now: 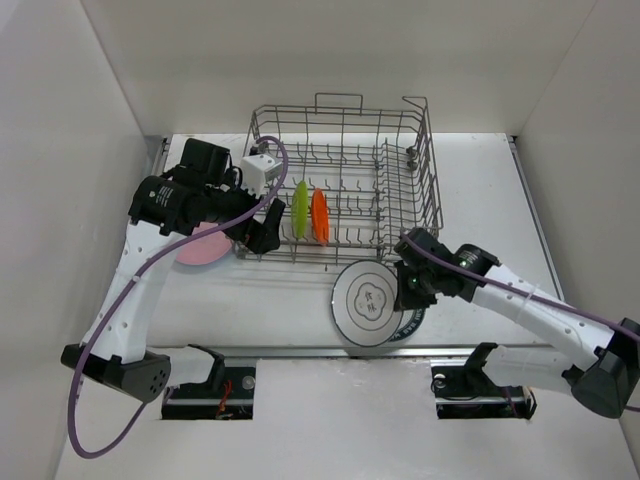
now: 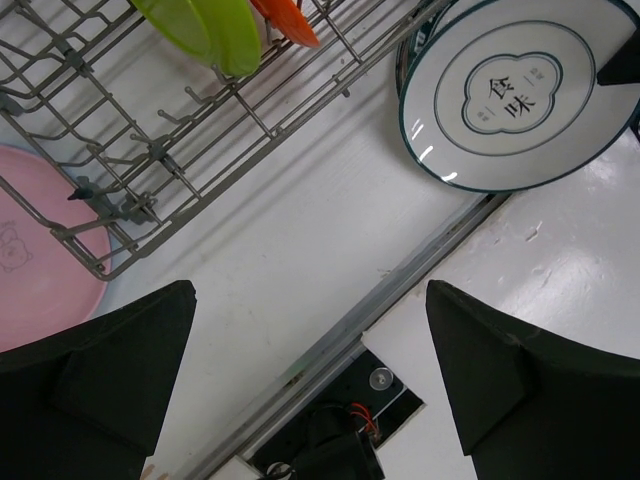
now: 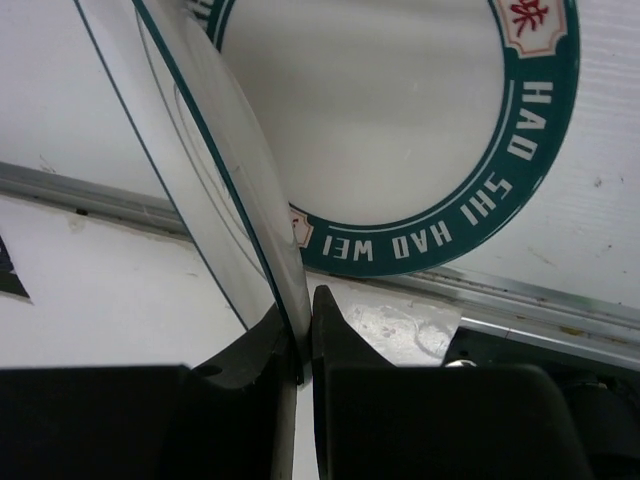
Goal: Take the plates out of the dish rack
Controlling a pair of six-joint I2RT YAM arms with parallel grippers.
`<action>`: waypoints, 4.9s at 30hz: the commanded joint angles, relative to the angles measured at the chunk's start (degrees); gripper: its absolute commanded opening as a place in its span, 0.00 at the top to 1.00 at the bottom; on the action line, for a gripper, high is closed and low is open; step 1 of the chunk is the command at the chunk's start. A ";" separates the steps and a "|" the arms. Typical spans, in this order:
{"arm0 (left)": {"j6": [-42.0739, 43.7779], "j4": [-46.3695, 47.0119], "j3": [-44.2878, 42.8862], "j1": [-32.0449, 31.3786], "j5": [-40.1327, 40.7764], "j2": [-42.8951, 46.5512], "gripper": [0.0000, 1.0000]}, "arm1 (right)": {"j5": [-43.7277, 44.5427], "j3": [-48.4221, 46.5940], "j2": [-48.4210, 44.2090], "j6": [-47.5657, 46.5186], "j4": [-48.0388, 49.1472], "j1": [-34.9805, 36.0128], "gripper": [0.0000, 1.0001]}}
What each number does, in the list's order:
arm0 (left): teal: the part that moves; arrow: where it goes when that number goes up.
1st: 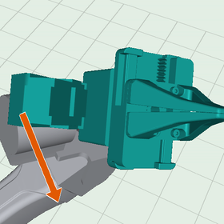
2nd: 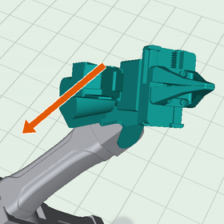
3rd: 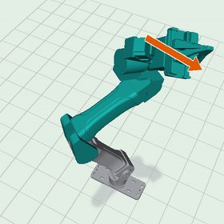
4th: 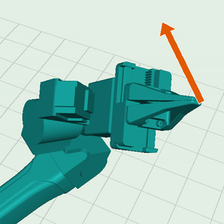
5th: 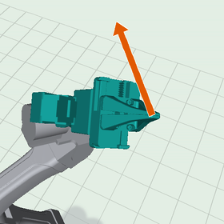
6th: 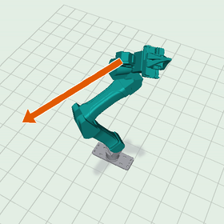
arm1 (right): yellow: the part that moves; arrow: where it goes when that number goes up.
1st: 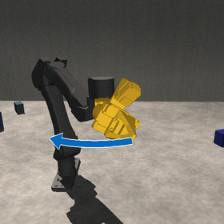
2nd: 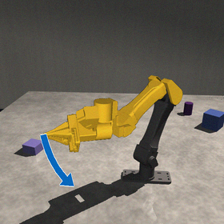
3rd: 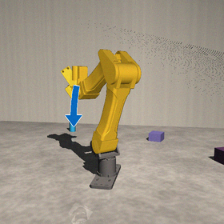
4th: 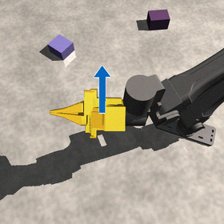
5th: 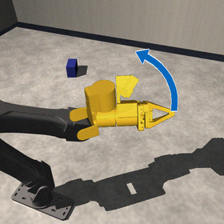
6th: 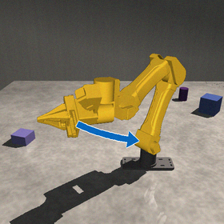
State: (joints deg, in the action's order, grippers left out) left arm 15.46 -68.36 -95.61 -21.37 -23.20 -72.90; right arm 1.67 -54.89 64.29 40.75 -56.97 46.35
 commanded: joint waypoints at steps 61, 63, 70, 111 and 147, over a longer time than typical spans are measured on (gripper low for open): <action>-0.17 0.42 -0.36 -0.08 1.49 -0.13 0.00 | 0.70 0.67 0.74 -4.01 -3.23 -13.74 0.34; -0.17 0.42 -0.89 -0.08 1.49 -0.13 0.00 | 0.70 0.14 1.45 -4.01 -3.23 -13.74 0.34; 0.36 0.42 -2.11 -0.08 1.49 -1.28 0.00 | 1.32 0.14 1.98 -4.01 -3.23 -13.74 0.32; -19.07 17.38 -34.03 -2.98 25.50 -43.29 0.00 | 29.34 -28.43 13.49 -18.00 8.72 -15.75 0.32; -13.62 15.81 -41.32 -7.46 36.56 -53.75 0.06 | 34.93 -54.62 32.04 -21.15 15.66 -27.52 0.28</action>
State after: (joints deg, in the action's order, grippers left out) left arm 1.69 -49.71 -136.20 -28.47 10.85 -129.69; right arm 39.11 -110.04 94.96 18.68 -42.39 20.60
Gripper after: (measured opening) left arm 0.944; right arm 0.716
